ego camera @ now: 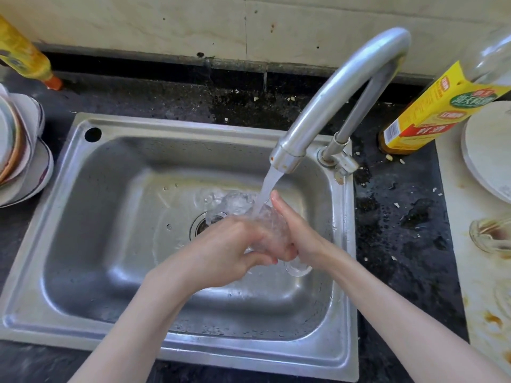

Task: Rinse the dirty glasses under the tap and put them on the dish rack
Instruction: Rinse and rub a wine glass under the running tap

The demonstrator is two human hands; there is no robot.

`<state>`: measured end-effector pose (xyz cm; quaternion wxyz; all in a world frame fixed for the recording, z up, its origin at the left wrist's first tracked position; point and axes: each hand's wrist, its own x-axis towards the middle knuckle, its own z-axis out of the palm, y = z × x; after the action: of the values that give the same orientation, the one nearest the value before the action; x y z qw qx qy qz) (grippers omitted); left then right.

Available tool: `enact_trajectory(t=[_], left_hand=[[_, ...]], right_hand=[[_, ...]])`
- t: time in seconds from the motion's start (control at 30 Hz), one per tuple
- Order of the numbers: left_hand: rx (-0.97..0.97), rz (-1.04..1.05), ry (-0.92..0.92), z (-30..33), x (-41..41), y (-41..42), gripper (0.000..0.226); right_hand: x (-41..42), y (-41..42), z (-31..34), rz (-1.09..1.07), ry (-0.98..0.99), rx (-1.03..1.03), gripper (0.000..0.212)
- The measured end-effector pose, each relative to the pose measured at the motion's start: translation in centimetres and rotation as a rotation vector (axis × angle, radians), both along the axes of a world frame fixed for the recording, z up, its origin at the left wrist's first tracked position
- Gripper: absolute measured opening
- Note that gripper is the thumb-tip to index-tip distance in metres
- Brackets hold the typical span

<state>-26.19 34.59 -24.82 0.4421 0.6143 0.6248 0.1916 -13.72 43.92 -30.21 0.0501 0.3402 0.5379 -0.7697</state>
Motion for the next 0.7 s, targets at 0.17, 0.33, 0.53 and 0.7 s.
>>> enact_trajectory(t=[0.17, 0.33, 0.53, 0.7], left_hand=[[0.091, 0.319, 0.19, -0.2, 0.0, -0.1, 0.028], [0.042, 0.153, 0.113, -0.5, -0.9, -0.2, 0.01], [0.016, 0.206, 0.12, -0.5, -0.9, -0.5, 0.015], [0.141, 0.358, 0.257, -0.9, -0.8, -0.3, 0.032]], right_hand=[[0.0, 0.1, 0.1, -0.018, 0.064, 0.168, 0.072], [0.0, -0.5, 1.4, -0.07, 0.066, 0.066, 0.053], [-0.1, -0.5, 1.2, 0.033, -0.026, -0.085, 0.068], [-0.7, -1.4, 0.8, -0.182, 0.088, 0.205, 0.029]])
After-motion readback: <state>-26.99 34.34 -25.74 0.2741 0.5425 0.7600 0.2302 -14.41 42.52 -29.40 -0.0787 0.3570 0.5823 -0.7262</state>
